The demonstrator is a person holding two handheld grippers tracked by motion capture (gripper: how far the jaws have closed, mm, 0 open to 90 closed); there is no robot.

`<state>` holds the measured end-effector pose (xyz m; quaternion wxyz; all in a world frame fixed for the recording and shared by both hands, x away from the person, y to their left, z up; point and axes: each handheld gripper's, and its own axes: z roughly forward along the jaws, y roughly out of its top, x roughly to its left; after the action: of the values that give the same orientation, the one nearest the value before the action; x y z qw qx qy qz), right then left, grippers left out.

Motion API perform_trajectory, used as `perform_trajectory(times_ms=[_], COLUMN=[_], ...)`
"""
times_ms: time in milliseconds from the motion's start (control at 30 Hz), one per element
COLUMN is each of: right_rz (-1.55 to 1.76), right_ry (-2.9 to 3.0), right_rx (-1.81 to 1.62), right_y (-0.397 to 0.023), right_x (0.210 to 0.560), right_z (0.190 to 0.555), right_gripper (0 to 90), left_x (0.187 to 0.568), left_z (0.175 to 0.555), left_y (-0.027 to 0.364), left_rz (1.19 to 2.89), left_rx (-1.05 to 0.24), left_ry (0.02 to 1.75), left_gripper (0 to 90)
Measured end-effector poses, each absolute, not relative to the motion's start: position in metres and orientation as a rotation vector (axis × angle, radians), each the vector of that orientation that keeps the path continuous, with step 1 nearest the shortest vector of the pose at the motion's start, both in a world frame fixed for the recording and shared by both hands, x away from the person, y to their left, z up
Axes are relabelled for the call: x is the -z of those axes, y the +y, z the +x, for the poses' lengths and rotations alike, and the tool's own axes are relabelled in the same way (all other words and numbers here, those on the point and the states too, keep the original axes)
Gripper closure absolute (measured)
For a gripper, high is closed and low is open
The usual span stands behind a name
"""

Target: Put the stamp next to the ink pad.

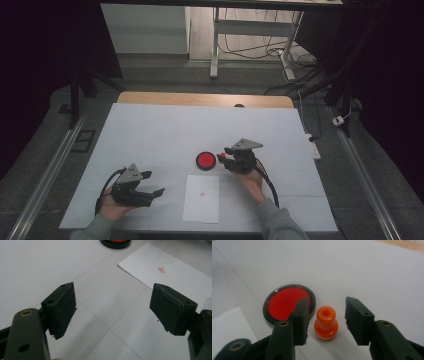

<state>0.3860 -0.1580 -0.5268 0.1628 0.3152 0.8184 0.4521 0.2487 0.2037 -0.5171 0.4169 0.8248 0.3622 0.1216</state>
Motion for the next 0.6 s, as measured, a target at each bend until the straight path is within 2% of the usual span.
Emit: perform_trajectory(times_ms=[100, 600], right_rz=[0.901, 0.835], right_ry=[2.304, 2.32], right_rx=[-1.338, -1.436], right_y=[-0.162, -0.177], right_x=[0.52, 0.498], right_z=[0.385, 0.373], right_gripper=[51.2, 50.2], left_x=[0.517, 0.52], left_z=[0.249, 0.252], left_y=[0.205, 0.211], left_rz=[2.064, 2.049], left_rx=[-0.306, -0.311], left_ry=[0.913, 0.942], left_gripper=[21.4, 21.4])
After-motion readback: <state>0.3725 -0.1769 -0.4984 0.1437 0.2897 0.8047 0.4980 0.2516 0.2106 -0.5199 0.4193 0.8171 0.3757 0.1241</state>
